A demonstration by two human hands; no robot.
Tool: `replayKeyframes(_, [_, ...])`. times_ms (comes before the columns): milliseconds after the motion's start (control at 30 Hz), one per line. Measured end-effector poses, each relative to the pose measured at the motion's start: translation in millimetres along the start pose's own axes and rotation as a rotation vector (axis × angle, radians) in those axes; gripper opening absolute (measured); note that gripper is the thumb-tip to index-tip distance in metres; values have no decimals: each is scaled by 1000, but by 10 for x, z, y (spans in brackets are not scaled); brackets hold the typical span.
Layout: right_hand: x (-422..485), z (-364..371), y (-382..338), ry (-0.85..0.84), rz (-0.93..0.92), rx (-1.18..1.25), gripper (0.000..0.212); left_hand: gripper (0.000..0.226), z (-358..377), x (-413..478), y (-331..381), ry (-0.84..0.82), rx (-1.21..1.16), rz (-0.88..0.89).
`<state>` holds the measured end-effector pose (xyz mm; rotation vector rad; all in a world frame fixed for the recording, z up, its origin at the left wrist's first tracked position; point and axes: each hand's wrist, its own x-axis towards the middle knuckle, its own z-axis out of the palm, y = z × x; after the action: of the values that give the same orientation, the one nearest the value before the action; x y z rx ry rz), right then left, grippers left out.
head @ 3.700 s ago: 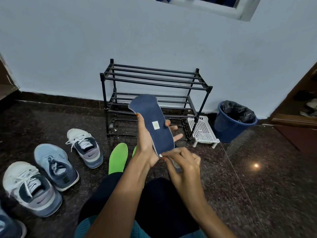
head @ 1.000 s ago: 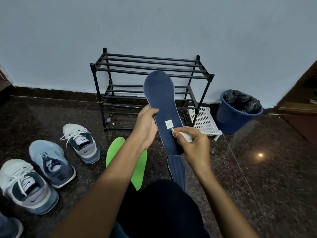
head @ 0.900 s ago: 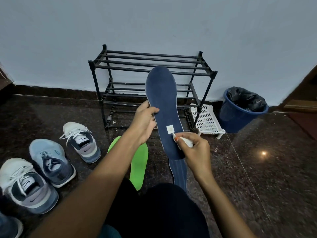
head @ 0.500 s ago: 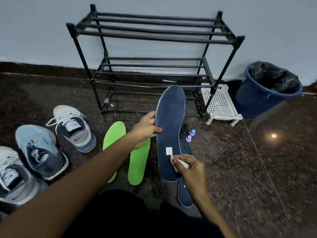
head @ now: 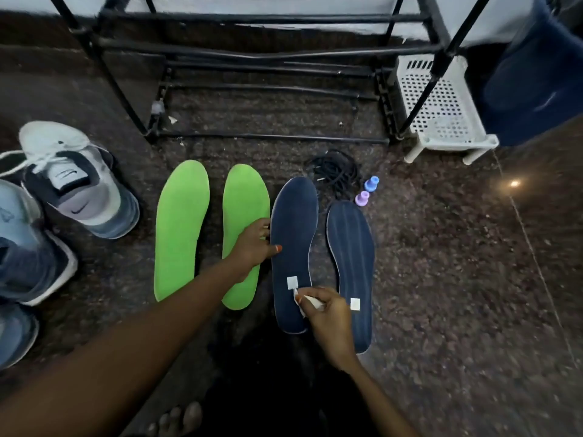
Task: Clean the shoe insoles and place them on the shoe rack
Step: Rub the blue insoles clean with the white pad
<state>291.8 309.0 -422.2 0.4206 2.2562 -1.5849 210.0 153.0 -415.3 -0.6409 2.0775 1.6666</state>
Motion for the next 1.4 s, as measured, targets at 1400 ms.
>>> replayKeyframes(1400, [752, -747, 284, 374, 88, -18, 3, 17, 1109, -17, 75, -200, 24, -173])
